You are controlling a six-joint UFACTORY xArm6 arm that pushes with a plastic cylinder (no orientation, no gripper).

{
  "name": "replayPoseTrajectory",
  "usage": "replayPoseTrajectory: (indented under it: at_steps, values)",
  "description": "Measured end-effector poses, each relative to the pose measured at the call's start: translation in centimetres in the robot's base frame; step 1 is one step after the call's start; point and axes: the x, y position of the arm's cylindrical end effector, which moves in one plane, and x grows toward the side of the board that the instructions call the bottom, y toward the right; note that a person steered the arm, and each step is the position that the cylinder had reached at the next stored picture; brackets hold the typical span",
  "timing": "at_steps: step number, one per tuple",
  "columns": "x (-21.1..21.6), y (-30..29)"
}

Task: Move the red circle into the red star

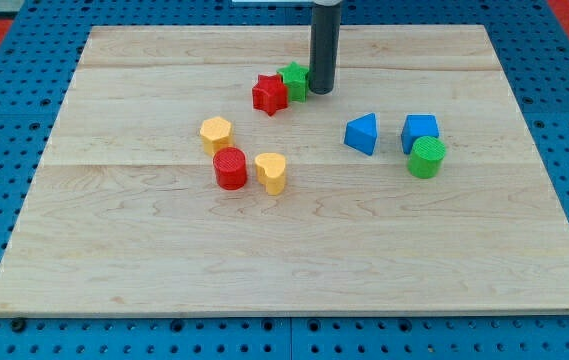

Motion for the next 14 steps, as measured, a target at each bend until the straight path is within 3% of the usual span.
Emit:
replayPoseTrajectory:
  at_steps: [2,3,6,7,9,11,12,14]
  values:
    - [0.1,7.2]
    - [1.4,5.7]
    - [7.2,-3.7]
    - [10.7,-3.9]
    - [11.0,-15.0]
    - [13.5,-20.3]
    - [16.9,-17.9]
    - [11.7,-11.5]
